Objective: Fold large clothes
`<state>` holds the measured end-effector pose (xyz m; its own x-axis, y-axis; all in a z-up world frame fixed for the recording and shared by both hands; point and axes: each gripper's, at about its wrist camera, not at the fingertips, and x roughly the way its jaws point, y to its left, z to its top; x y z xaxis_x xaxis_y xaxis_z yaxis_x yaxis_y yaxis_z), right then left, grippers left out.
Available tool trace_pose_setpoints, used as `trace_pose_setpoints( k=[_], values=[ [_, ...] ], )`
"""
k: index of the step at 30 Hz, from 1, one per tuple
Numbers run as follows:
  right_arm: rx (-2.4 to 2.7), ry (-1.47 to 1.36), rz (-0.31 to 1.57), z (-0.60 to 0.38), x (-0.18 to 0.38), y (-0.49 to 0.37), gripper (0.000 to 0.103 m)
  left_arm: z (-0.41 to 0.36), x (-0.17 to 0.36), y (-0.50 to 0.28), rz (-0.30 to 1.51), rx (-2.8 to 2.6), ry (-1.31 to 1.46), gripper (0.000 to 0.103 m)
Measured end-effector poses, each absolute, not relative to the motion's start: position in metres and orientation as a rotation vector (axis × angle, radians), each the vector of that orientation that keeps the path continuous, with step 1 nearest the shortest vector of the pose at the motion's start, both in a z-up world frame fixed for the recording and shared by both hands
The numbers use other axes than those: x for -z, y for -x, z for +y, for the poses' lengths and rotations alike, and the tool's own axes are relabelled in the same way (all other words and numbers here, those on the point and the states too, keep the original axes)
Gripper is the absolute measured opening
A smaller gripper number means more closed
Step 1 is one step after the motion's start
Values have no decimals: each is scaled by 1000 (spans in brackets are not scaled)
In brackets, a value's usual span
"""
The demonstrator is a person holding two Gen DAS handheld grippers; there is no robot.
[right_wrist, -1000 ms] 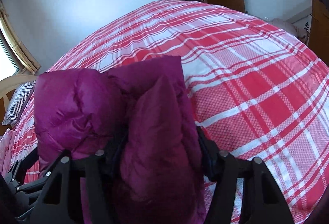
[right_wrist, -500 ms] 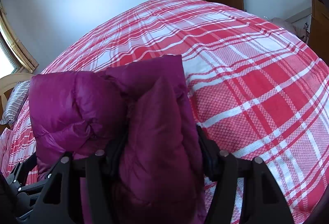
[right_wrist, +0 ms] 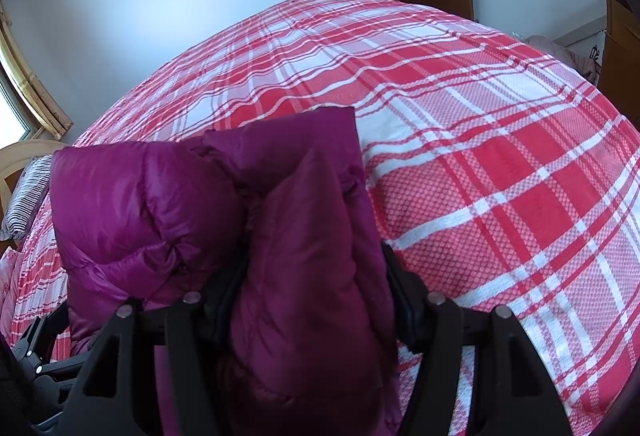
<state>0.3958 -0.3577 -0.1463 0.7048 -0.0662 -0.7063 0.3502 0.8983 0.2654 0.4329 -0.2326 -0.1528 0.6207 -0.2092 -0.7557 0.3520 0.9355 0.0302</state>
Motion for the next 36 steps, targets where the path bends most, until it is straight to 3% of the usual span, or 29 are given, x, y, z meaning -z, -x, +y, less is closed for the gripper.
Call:
trace_pose_setpoints(
  k=[22,31,36],
  values=[
    [108,-500,782,-374,145,-395,68,-193,151,-443,965,456,-14,102],
    [-76,-631,728,-401,142,-369,61,-144,159,-432,1008,627,280,102],
    [-96,-647,725,-404,147,-376,61,-158,158,-430,958,658,219,102]
  ],
)
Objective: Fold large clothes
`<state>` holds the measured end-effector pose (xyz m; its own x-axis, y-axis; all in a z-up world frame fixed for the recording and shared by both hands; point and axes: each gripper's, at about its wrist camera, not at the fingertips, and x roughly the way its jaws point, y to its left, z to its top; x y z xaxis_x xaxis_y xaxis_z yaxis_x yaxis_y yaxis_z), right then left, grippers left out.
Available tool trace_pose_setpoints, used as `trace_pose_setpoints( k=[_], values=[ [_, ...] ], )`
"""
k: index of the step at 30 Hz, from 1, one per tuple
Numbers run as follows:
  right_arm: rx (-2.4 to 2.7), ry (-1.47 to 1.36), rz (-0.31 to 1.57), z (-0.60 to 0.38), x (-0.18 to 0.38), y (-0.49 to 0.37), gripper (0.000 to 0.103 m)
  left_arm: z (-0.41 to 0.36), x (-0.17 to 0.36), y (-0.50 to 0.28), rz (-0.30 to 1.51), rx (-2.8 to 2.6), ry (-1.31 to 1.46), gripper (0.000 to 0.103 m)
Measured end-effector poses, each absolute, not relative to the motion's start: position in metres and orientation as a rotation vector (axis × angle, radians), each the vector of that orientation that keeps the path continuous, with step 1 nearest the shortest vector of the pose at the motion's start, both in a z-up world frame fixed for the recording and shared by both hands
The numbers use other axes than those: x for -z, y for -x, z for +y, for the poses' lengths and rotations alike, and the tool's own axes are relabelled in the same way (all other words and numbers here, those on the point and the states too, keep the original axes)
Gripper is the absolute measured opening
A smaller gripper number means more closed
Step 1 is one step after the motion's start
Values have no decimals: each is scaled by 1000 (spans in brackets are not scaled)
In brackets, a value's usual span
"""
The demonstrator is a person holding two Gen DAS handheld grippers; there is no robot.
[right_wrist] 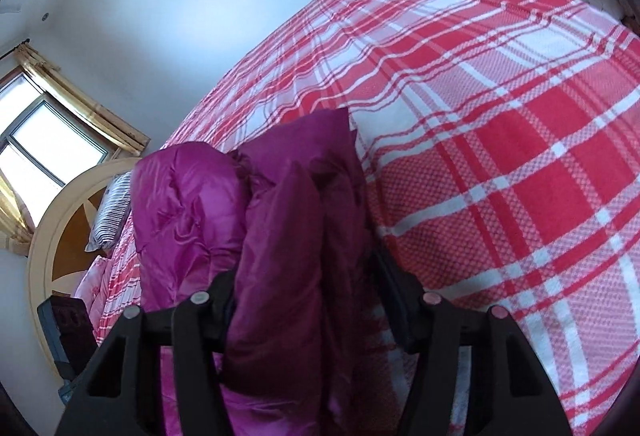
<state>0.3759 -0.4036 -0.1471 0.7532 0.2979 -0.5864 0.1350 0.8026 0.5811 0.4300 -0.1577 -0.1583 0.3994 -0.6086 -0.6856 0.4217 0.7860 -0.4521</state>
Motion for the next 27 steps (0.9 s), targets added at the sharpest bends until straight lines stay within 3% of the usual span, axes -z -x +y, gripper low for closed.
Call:
trace_pose_setpoints(
  k=[4,6,11,15,27],
  values=[
    [-176,-689,745,-407,151,-386,48,-169,157,-433,965,676,183,101],
    [-199,-714,772,-408,156,-394,40,-179,155,-433,957,709,150,80],
    [-204,-703,783,-402,151,-394,24,-195,141,-421,901,685,38,60],
    [-204,-689,746,-396,140,-379,22,-190,118,-409,861,688,19,40],
    [-298,-650,645,-354,95,-332,21,-144,71,-352,731,652,-34,35]
  ],
)
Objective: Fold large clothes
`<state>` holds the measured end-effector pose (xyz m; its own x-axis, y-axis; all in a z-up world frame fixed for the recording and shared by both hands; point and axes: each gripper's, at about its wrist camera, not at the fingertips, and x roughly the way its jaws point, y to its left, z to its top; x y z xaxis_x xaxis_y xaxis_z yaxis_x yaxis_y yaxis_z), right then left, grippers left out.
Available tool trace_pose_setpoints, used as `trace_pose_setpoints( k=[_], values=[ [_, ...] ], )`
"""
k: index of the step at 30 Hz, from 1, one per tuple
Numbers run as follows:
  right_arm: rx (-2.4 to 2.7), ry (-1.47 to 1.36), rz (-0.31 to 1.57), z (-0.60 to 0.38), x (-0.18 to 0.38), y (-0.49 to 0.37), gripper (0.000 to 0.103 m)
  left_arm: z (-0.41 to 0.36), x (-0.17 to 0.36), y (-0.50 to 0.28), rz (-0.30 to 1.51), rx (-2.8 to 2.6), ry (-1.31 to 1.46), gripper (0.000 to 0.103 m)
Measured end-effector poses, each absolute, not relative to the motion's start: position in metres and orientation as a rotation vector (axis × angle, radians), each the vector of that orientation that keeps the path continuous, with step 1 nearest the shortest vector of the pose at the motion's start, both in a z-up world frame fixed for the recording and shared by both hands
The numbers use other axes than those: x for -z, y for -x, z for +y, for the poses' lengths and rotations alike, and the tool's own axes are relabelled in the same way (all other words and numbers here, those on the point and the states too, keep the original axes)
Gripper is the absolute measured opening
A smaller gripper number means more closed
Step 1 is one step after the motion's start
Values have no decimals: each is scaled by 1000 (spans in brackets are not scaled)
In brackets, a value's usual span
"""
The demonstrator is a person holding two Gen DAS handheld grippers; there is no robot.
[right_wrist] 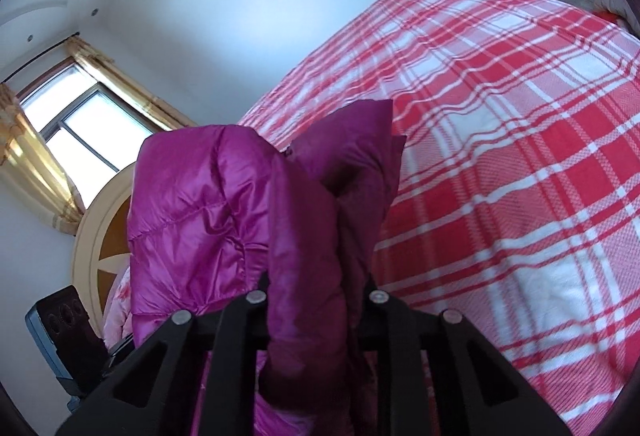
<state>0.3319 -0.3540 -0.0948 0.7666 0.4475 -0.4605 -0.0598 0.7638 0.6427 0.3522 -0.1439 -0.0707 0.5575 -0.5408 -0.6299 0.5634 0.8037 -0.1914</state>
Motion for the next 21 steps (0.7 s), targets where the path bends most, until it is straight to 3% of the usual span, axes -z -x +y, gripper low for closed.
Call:
trace_pose_setpoints(
  k=[21],
  values=[
    [-561,-514,749,-174,83,-381,21,17,63,-333,715,369,63,35]
  ],
)
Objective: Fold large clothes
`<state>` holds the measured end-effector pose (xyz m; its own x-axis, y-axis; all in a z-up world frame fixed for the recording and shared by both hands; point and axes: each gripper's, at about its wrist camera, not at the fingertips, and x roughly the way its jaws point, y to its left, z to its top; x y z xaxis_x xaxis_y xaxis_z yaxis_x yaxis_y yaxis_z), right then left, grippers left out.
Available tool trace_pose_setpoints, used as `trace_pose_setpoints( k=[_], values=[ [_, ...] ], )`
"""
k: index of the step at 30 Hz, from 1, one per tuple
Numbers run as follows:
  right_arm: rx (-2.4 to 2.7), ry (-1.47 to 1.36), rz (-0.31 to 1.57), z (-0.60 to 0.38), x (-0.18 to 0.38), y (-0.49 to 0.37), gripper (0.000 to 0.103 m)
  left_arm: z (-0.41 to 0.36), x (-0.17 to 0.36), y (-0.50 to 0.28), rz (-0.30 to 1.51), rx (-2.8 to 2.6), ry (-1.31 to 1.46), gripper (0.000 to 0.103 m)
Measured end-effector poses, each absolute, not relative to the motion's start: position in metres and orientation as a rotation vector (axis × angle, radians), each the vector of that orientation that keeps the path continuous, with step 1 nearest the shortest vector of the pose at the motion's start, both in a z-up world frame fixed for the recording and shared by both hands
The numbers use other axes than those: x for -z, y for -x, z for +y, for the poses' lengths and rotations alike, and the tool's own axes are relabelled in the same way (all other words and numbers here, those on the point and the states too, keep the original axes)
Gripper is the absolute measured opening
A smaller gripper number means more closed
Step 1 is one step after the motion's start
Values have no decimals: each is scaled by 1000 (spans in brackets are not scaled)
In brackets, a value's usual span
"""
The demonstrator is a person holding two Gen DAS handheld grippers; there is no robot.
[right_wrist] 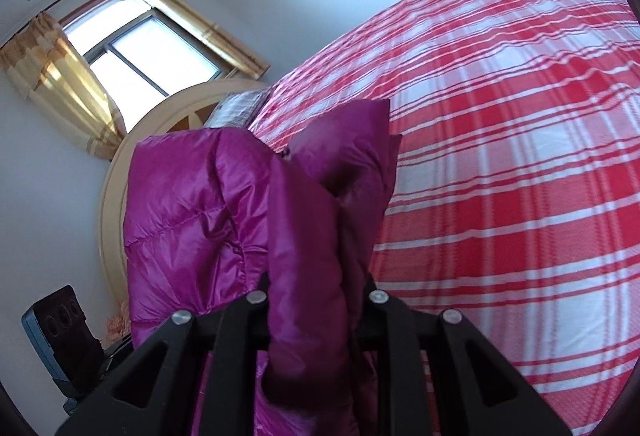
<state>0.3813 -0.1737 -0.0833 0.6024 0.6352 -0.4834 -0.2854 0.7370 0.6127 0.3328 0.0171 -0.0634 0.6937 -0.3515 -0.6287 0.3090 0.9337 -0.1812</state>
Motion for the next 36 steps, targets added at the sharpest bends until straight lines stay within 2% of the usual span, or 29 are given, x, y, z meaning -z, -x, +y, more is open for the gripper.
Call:
trace_pose_setpoints(
  k=[12,23,25,27,29,33,36],
  values=[
    [-699,-441,854,-71,94,-415,21,100,67,-322,717,228,122,35],
    [-790,-364,993,29,137,-448,21,179,108,-330,796,99,217,36],
    [-788,-349,1012,39,146,-453,21,187,120,-333,822,86,252,43],
    [-778,-350,1034,43,158,-460,21,194,132,-335,845,67,277,57],
    [-780,-379,1054,40,167,-465,22,198,139,-335,848,68,311,63],
    [-772,-404,1075,30,177,-469,24,194,144,-336,839,53,306,72],
    [-764,-415,1085,26,180,-470,25,191,147,-334,837,52,316,75]
  ],
)
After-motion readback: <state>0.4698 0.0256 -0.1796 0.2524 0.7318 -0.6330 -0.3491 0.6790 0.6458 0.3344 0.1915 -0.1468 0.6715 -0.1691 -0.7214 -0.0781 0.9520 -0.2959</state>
